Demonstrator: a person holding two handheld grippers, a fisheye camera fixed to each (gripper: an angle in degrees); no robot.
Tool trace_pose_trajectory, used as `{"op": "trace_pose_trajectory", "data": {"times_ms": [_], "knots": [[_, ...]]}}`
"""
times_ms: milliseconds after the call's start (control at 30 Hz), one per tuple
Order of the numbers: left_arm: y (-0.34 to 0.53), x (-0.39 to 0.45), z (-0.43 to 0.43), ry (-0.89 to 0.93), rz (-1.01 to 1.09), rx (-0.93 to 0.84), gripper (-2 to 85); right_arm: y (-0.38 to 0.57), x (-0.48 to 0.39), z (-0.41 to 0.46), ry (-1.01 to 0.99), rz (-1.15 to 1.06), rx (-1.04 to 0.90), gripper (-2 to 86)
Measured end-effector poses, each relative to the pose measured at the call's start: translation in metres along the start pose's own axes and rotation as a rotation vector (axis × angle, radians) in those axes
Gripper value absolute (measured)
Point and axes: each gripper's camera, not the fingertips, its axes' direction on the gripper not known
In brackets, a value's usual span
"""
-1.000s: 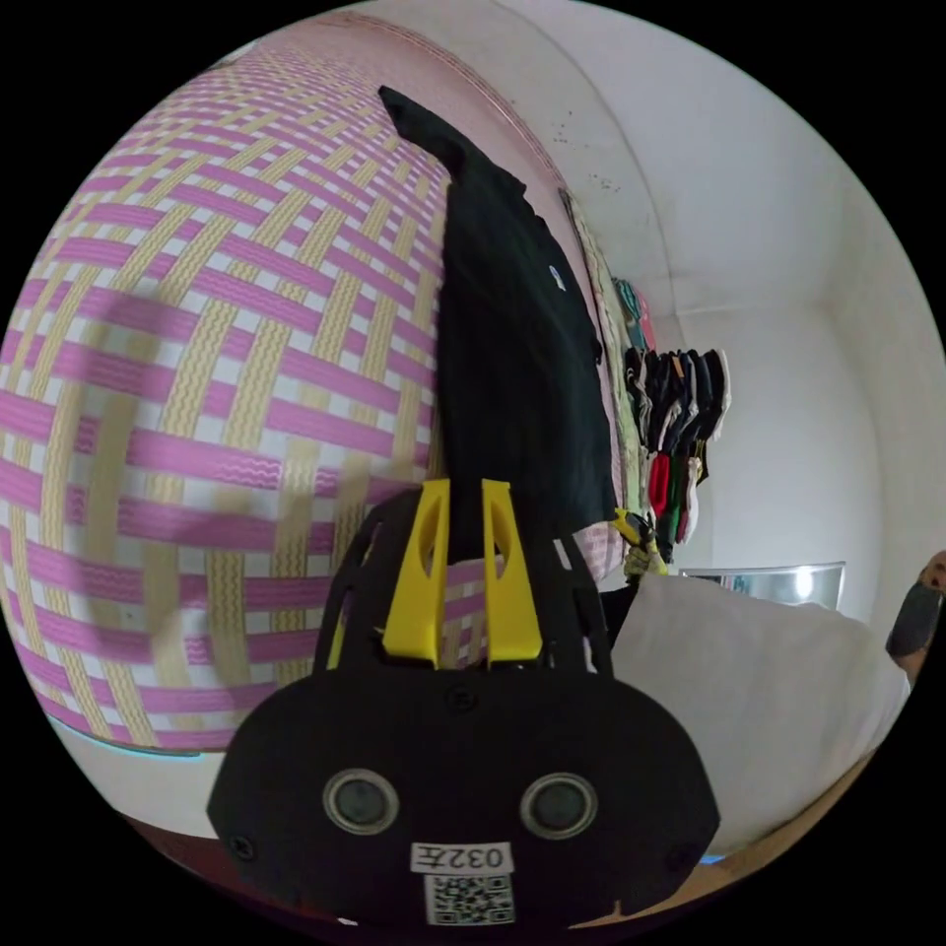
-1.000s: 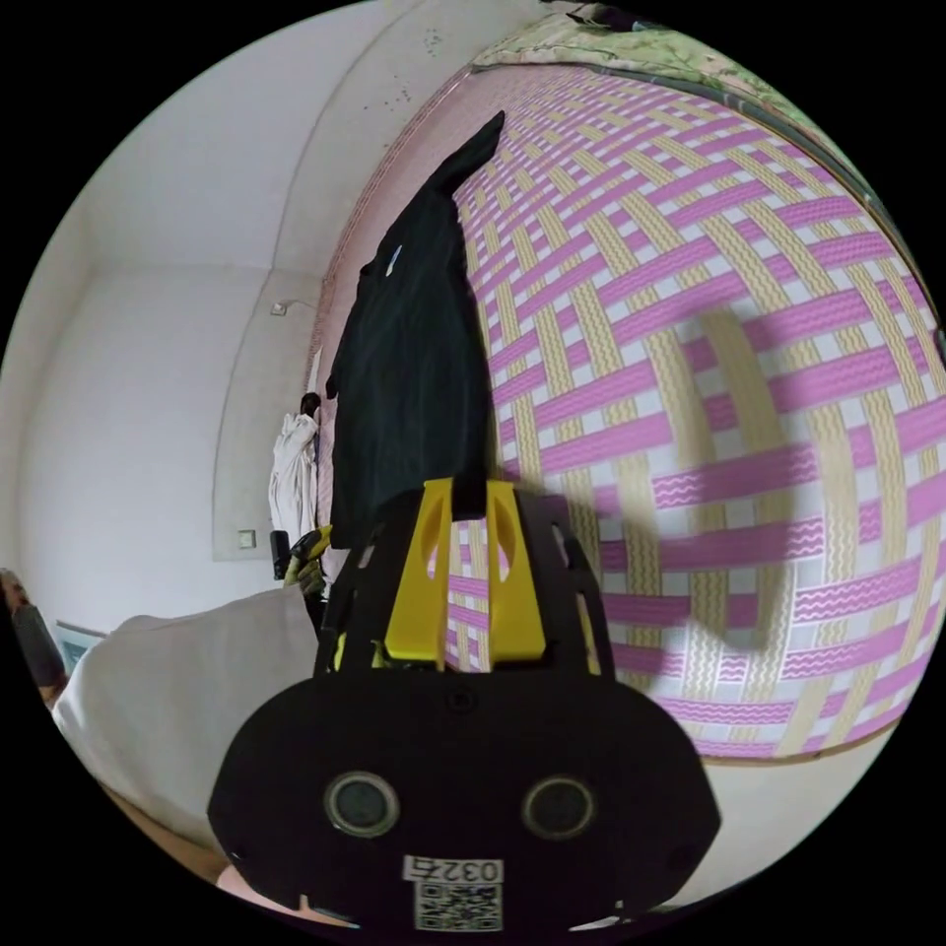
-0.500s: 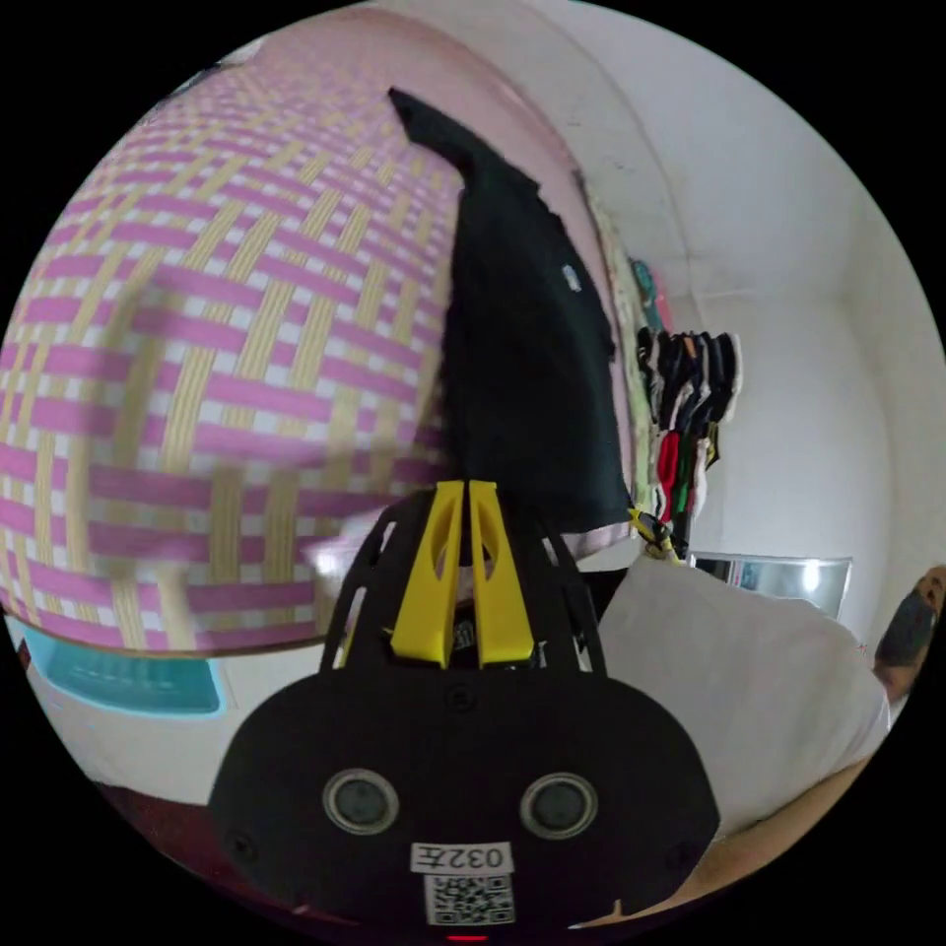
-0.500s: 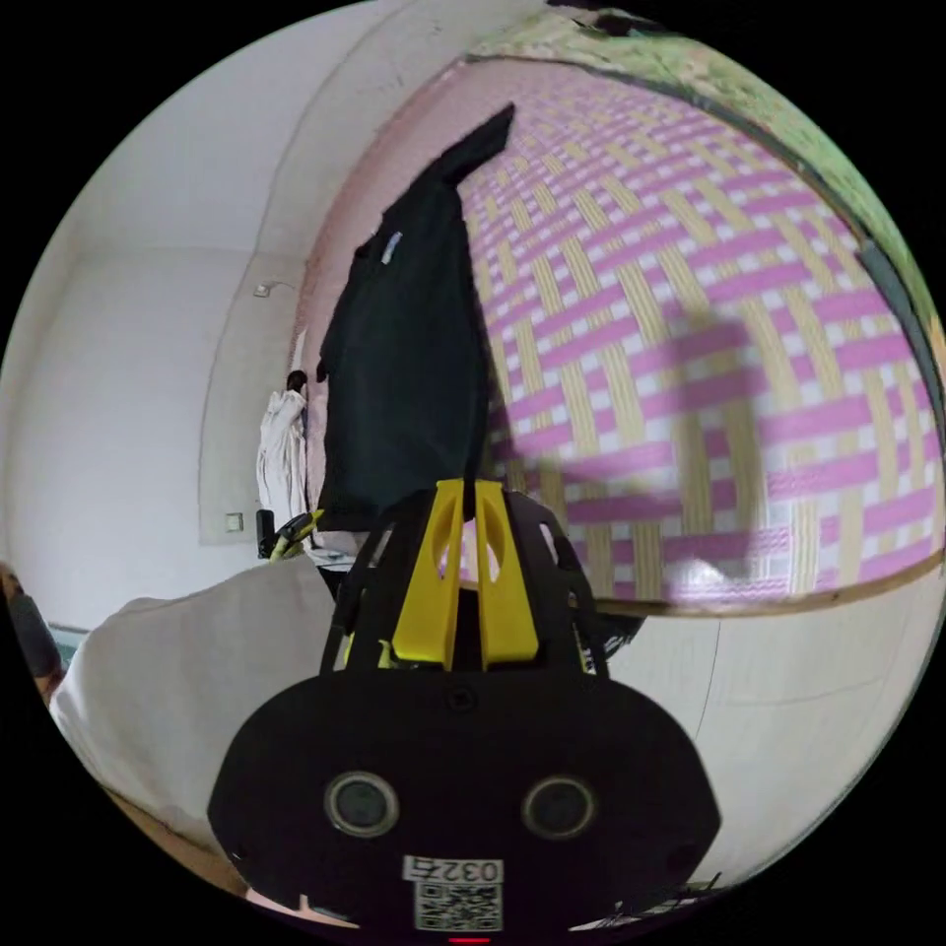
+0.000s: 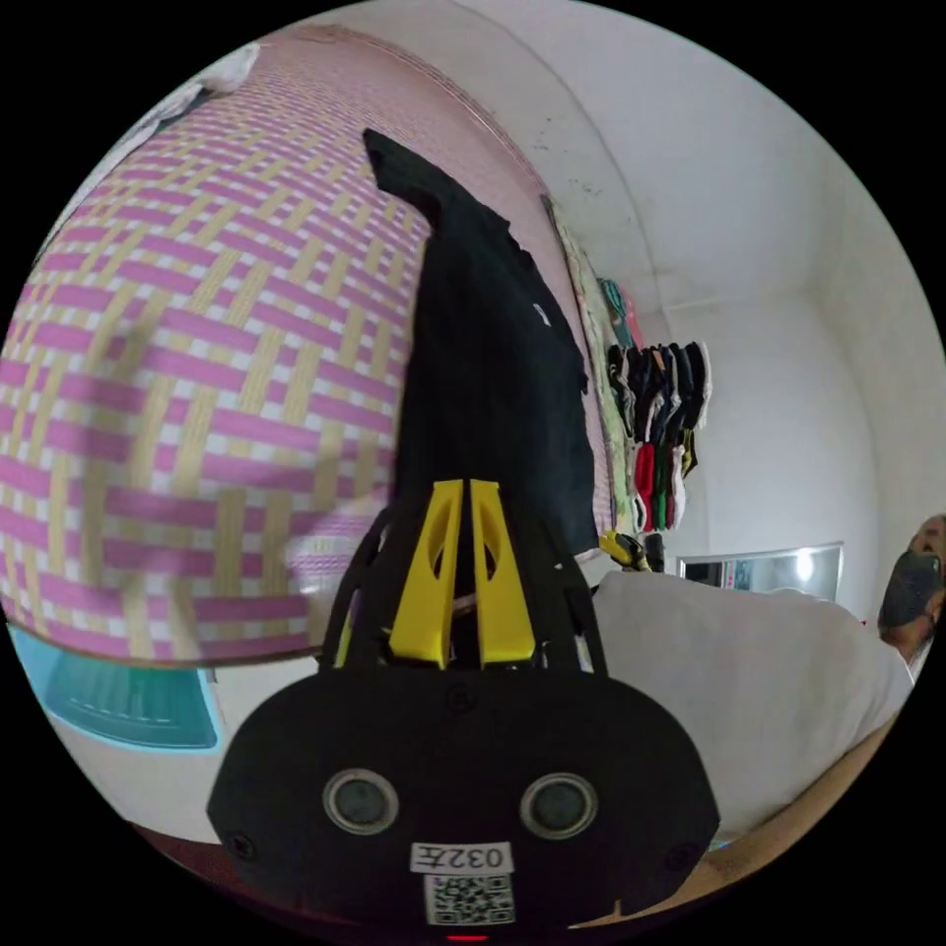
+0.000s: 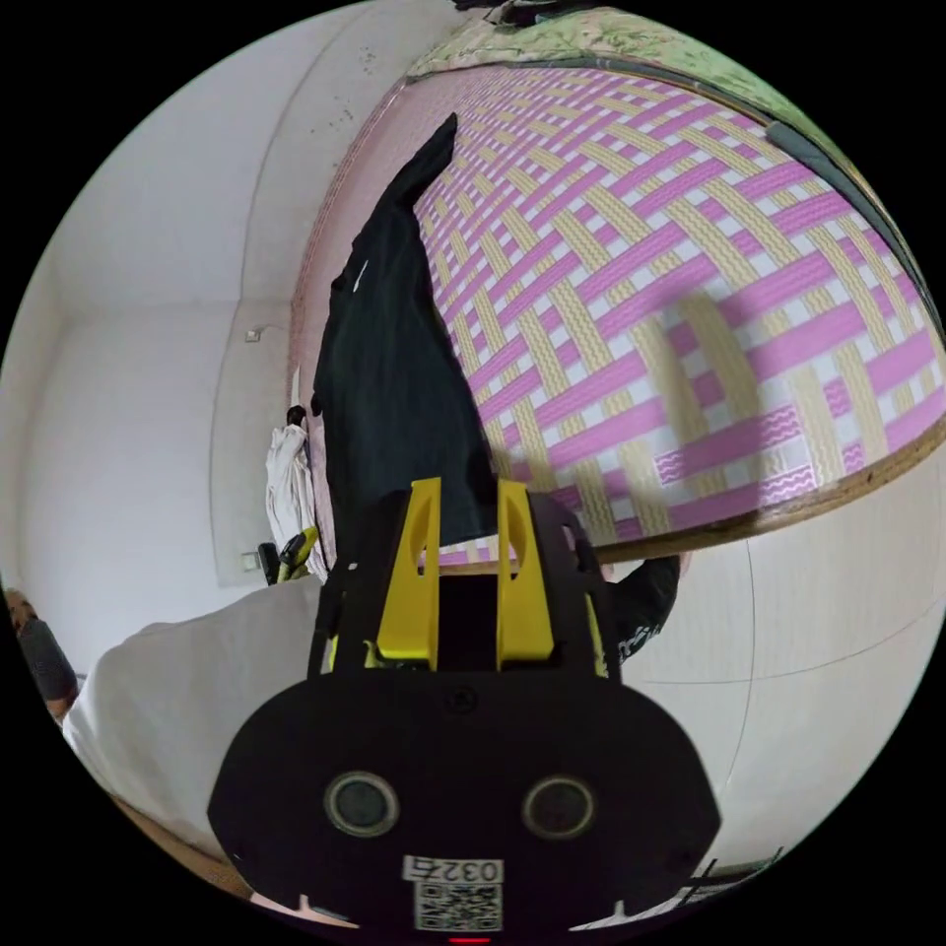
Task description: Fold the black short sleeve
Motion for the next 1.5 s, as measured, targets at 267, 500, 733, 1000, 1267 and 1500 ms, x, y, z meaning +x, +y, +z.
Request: {"op": "trace_pose_trajectory", "data": {"times_ms": [267,500,733,1000,1267,1500], "knots": [[-0.05,0.096,0.08,0.108,0.158,-0.148,-1.0,0.014,-0.006,0.021,0.078,0.023,0.012,5.5],[-0.117,0.221,0.141,0.069,0.391,-0.281,2.1,0.046,-0.014,0.02,0.16,0.044,0.117,8.4],[-0.177,0.402,0.246,-0.06,0.657,-0.348,5.0,0.07,-0.008,0.031,0.163,-0.01,0.093,5.6],[-0.216,0.582,0.383,-0.345,0.911,-0.4,7.4,0.093,0.017,0.029,0.013,-0.077,0.073,6.8],[-0.216,0.661,0.493,-0.668,1.166,-0.509,6.0,0.121,0.043,0.031,-0.129,-0.089,0.016,6.3],[-0.217,0.674,0.497,-0.676,1.166,-0.515,5.8,0.152,0.044,0.038,-0.135,-0.111,-0.021,6.7]]}}
